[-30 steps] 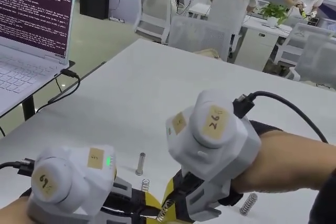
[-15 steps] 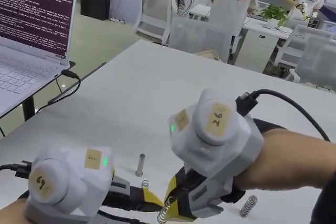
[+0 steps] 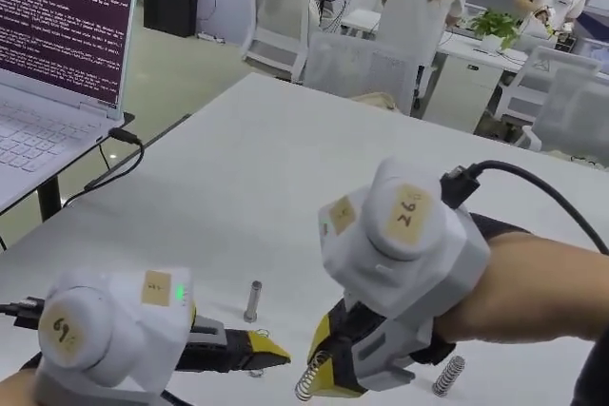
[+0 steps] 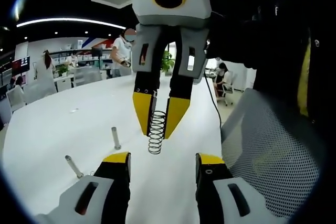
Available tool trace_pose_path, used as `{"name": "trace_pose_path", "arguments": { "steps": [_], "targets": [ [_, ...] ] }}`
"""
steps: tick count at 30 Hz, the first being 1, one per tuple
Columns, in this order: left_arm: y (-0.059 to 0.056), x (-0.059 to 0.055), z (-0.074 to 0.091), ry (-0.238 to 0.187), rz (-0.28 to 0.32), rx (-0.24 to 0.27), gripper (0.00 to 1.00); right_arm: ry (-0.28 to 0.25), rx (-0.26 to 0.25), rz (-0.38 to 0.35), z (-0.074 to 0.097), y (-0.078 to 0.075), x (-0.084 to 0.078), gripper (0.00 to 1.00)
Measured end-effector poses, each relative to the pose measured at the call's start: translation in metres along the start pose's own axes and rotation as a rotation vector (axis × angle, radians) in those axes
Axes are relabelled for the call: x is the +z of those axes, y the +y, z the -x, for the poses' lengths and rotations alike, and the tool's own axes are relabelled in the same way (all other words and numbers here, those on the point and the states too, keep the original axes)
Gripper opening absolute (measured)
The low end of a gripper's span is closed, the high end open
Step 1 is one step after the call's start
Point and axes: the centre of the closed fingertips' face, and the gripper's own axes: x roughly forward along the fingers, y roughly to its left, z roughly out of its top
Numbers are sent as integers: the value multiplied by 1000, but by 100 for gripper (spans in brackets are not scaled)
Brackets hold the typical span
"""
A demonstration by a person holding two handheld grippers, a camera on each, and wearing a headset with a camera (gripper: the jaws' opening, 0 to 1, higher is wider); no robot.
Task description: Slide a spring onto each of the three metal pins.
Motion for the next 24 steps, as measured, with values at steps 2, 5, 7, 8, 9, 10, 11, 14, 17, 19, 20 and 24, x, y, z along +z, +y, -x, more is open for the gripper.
{"name": "trace_pose_path", "arguments": {
  "steps": [2, 5, 7, 8, 9, 10, 11, 14, 17, 19, 20, 24],
  "targets": [
    [0, 0, 1, -6, 10, 4, 52, 2, -1, -3, 1, 0, -1, 8],
    [1, 1, 3, -14, 35, 9, 60, 3, -7, -8, 2, -2, -3, 8],
    [1, 1, 4, -18, 41, 13, 64, 4, -9, -9, 3, -3, -4, 8],
    [0, 1, 4, -23, 44, 11, 66, 5, -11, -11, 3, -4, -4, 8],
    [0, 1, 5, -23, 45, 15, 67, 7, -13, -11, 4, -5, -5, 8],
    [1, 1, 5, -21, 45, 19, 69, 9, -15, -11, 4, -5, -6, 8],
    [1, 1, 5, -20, 44, 21, 70, 9, -16, -11, 4, -5, -6, 8],
    [3, -1, 7, -18, 46, 29, 70, 9, -20, -15, 6, -8, -7, 8],
    [4, 0, 10, -26, 52, 42, 73, 10, -25, -19, 8, -11, -8, 8],
    [4, -1, 12, -25, 52, 47, 73, 12, -29, -20, 10, -13, -9, 8],
    [4, -2, 13, -23, 52, 49, 73, 14, -32, -21, 11, -14, -10, 8],
    [5, -4, 17, -26, 55, 61, 73, 24, -51, -27, 17, -21, -15, 8]
  ]
}}
